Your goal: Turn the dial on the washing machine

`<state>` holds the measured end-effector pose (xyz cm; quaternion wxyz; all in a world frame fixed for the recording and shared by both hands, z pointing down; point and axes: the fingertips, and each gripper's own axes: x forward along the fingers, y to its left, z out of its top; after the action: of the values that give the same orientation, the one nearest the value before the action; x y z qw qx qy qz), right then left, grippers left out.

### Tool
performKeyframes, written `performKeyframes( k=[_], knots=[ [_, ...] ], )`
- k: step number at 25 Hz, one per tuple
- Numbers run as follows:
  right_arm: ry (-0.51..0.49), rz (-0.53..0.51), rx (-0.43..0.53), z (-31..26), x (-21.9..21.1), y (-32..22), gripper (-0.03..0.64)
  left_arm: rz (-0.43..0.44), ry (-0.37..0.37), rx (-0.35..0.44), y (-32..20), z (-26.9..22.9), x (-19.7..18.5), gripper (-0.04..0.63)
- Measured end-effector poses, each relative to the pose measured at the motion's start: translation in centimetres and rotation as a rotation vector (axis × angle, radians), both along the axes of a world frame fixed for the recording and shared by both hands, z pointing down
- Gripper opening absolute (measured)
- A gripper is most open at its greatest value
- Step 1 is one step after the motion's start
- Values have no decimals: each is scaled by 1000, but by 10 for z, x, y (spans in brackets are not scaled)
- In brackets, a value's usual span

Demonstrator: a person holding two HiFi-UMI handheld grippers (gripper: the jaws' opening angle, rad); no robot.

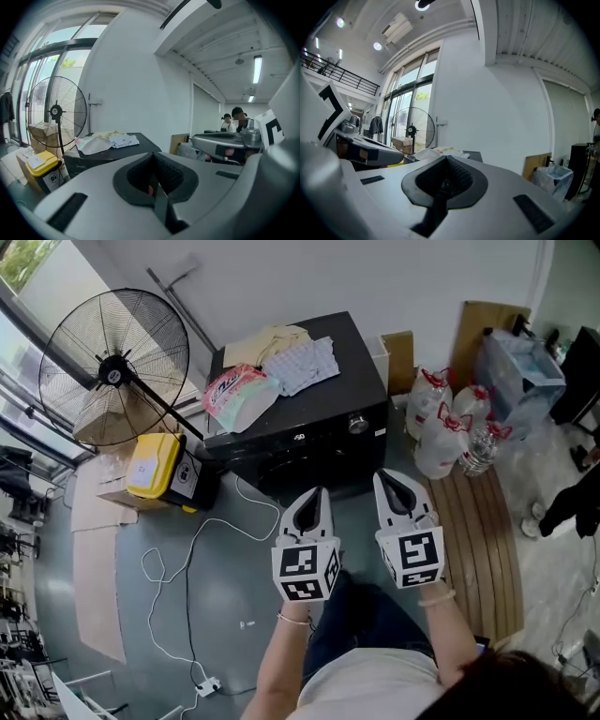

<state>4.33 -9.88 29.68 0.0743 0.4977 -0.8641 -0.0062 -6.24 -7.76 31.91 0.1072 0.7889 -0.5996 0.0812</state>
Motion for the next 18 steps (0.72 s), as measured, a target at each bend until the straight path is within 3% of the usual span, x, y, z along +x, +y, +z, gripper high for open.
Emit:
performKeyframes(
  k=[7, 18],
  knots=[
    [20, 8, -22, 21, -11, -44, 28, -7, -12, 1, -45, 20, -14, 14],
    [75, 17, -38, 58, -28, -112, 29, 52, -52, 3, -110, 54, -14, 14]
  ],
)
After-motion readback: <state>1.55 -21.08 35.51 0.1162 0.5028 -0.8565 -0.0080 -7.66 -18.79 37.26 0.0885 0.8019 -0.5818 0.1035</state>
